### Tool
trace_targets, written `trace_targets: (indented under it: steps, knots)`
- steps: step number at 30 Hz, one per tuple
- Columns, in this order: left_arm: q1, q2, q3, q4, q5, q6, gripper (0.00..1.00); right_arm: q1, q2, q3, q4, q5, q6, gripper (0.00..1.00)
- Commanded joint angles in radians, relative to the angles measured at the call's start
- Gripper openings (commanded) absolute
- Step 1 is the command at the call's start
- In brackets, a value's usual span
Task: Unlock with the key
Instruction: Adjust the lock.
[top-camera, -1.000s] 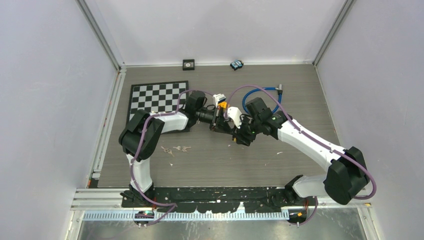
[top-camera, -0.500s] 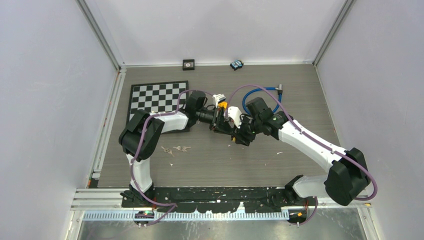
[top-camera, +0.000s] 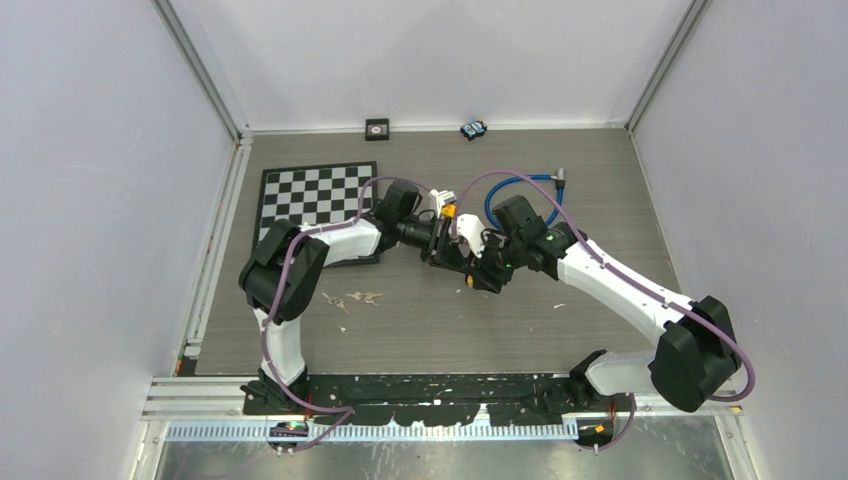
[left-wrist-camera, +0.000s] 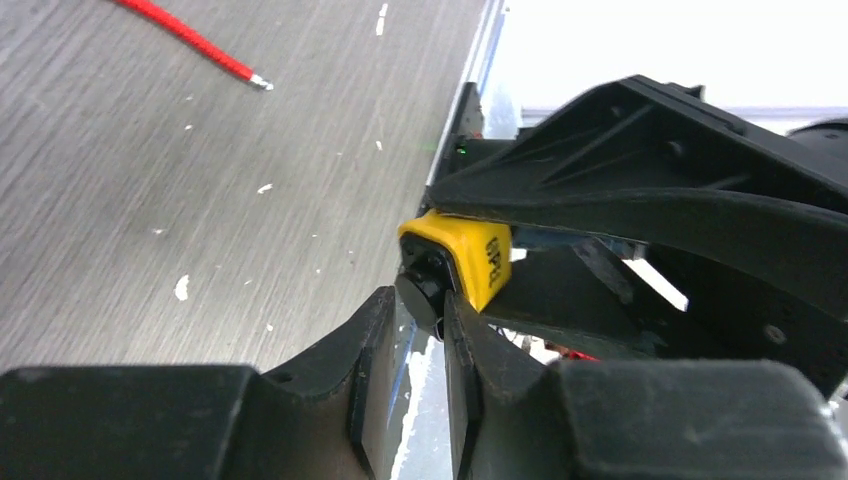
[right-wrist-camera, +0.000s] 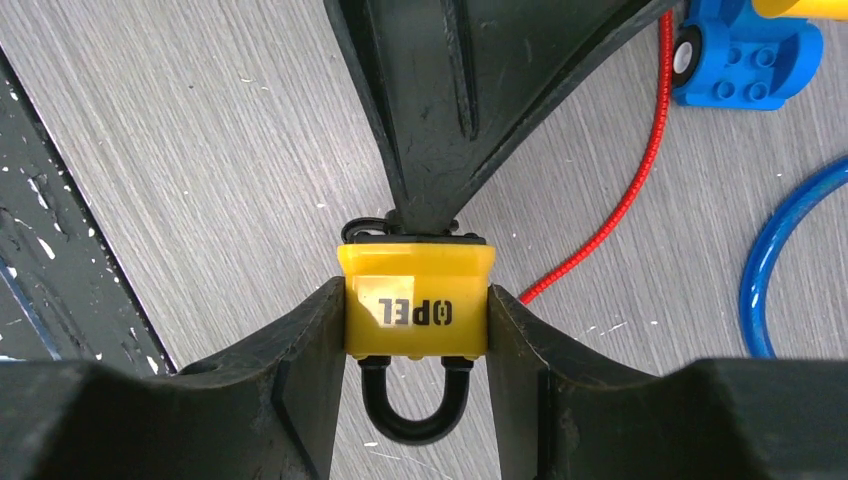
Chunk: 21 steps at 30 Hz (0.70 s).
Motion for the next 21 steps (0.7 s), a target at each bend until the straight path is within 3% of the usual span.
trace_targets:
  steps: [1,10,15,21]
  knots:
    - [-0.015,0.005,0.053,-0.265,-0.168,0.181,0.24,-0.003,-0.069,0.021,0.12,-0.033,0.02,0.01]
    - [-0.012,-0.007,0.093,-0.41,-0.287,0.271,0.22,-0.005,-0.062,0.008,0.124,-0.039,0.012,0.01]
    - [0.026,-0.023,0.085,-0.399,-0.262,0.267,0.23,-0.014,-0.067,-0.001,0.127,-0.032,0.008,0.01]
    - [0.059,-0.063,0.07,-0.333,-0.208,0.293,0.31,-0.025,-0.069,0.003,0.094,-0.103,-0.016,0.01]
